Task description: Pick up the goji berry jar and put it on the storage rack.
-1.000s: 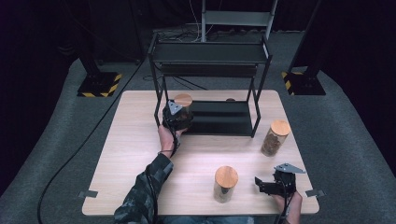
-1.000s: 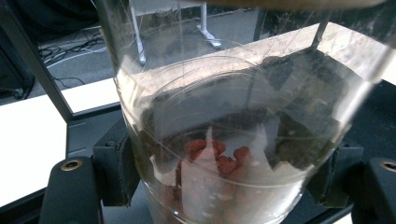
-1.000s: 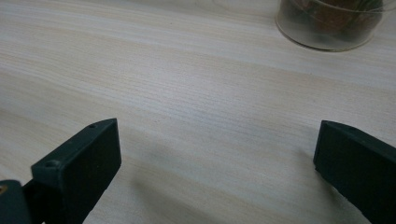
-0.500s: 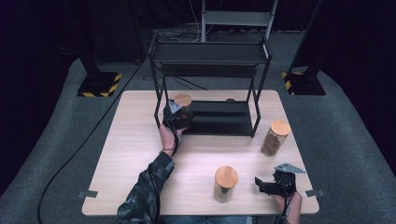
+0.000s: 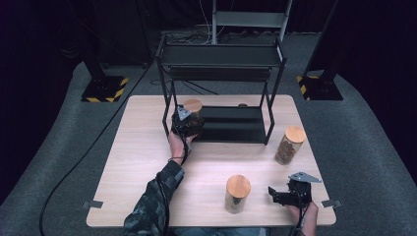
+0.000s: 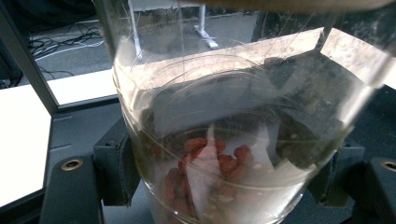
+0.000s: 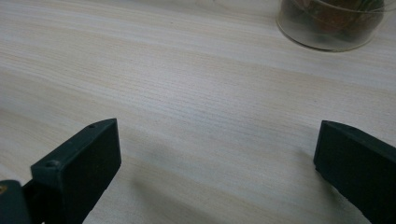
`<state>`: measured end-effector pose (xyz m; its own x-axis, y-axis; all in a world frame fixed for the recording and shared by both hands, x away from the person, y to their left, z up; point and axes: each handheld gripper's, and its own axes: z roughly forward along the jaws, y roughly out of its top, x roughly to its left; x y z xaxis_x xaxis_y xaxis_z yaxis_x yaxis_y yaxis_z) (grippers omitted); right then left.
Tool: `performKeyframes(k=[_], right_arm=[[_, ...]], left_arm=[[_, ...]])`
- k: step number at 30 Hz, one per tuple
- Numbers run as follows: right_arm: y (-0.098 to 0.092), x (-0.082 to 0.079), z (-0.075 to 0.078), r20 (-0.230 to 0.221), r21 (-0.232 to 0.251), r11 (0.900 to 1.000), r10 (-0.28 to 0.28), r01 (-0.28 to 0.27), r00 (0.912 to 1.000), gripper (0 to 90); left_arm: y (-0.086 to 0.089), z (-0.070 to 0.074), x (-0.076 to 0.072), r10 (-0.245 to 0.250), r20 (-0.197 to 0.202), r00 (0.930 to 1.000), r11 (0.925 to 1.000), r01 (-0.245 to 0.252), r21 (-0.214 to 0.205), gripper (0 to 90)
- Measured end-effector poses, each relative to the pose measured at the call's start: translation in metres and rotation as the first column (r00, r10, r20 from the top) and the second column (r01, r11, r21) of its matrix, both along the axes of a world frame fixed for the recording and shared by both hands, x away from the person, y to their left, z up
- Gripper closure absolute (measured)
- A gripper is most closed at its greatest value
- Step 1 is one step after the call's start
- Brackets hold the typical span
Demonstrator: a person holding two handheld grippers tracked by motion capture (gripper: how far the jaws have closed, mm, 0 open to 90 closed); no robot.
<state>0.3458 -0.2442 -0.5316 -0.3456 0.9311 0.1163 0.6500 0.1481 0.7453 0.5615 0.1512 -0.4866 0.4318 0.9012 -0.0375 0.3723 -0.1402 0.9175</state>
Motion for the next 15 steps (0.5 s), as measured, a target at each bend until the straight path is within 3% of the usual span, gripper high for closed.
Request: performKeyframes(k=[15], right_arm=[[0.0001, 0.0003, 0.0, 0.001, -0.002, 1.0, 0.003, -0.003, 1.0, 0.0]], left_arm=[[-0.003, 0.001, 0.0037, 0.008, -0.007, 0.9999, 0.9999, -0.008, 0.011, 24.7]])
